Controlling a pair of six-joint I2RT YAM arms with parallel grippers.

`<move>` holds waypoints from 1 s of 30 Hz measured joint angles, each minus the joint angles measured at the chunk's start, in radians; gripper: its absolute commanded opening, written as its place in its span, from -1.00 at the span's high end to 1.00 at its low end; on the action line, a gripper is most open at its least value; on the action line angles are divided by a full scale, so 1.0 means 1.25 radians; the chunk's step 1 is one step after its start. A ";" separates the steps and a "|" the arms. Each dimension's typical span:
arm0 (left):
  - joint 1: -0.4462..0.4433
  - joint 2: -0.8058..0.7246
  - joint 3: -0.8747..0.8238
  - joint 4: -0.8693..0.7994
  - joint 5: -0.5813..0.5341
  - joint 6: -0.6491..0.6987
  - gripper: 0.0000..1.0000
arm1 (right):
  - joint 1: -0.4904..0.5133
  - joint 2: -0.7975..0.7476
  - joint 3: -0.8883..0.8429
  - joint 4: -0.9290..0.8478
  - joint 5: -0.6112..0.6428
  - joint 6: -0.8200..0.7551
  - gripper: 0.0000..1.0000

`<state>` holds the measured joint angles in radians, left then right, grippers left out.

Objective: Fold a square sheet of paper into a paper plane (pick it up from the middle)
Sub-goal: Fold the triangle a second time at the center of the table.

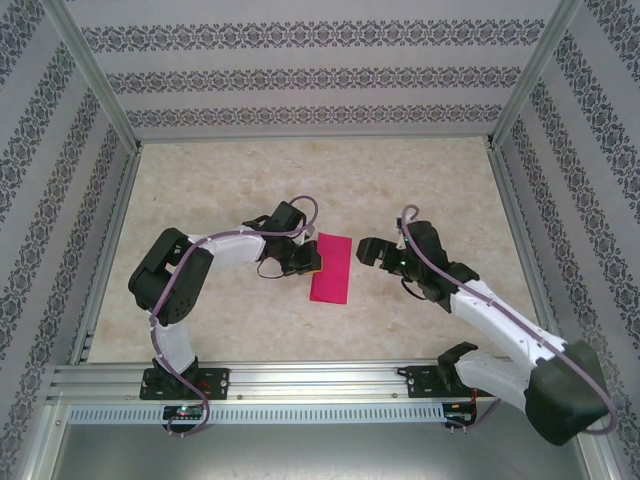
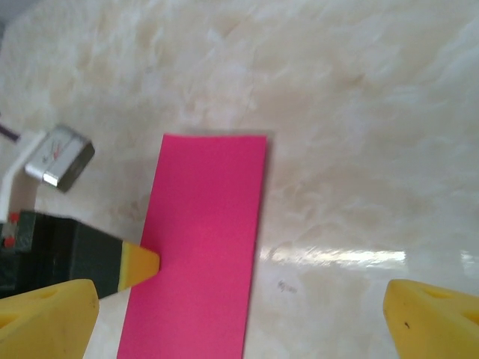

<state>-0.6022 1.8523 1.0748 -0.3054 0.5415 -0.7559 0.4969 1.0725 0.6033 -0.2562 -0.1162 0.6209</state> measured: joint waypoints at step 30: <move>0.000 -0.001 0.000 -0.016 -0.001 0.012 1.00 | 0.372 0.113 0.054 -0.034 0.251 -0.143 -0.44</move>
<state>-0.6022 1.8511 1.0748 -0.3252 0.5407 -0.7410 0.9623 1.2140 0.6712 -0.2981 0.1974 0.4419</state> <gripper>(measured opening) 0.066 0.723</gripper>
